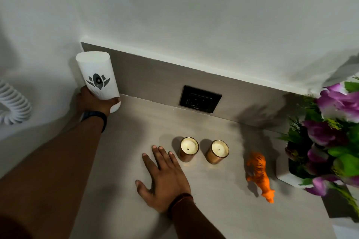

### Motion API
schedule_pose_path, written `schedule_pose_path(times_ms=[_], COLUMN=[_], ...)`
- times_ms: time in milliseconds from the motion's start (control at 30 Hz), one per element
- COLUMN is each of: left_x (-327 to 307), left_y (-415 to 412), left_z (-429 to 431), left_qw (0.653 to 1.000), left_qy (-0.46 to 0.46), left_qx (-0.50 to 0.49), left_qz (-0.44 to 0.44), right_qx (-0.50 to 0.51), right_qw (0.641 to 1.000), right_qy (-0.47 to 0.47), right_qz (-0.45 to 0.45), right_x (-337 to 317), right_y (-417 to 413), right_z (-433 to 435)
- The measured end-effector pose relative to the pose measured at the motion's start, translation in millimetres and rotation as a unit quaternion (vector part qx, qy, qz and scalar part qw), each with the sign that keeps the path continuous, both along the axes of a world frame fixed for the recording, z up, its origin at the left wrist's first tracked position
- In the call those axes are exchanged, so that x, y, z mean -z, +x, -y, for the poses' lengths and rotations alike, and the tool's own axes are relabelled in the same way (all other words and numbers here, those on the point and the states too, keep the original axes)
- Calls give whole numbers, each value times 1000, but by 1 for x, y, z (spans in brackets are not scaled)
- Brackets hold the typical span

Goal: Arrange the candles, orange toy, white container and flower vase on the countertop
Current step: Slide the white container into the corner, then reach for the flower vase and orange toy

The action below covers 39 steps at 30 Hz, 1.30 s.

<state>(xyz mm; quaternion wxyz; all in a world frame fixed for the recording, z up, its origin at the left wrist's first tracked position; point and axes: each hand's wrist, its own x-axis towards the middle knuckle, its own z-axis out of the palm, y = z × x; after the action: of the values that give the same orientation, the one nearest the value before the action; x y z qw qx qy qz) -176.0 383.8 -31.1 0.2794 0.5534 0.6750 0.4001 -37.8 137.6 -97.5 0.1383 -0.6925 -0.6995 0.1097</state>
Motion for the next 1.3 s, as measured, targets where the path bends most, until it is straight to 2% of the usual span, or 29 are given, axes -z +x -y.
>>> schedule_pose_path(times_ms=[167,467,667,767,933,1133,1200,1300], left_x=[-1,6,6,-4,-57,-169,-206,-233], left_y=[8,10,23,32,46,65,71,79], left_z=[-8,-7,18,37,66,105,120,139], left_qw=[1000,1000,995,987,972,951,951,952], left_qy=[-1,19,41,91,154,222,233,231], left_qx=[2,-5,-22,-18,45,125,137,147], left_qz=[17,-11,-87,-132,-170,-173,-151,-135], right_qx=[3,3,-9,10,131,167,175,183], right_qw=[1000,1000,1000,996,956,872,866,892], right_qy=[-1,3,-10,-18,117,330,342,307], right_qz=[-1,-1,-7,-82,-237,-322,-320,-278], right_x=[1,0,-5,-22,-100,-247,-283,-299], right_y=[0,1,2,3,18,54,69,85], right_z=[1,0,0,-2,-9,-10,1,19])
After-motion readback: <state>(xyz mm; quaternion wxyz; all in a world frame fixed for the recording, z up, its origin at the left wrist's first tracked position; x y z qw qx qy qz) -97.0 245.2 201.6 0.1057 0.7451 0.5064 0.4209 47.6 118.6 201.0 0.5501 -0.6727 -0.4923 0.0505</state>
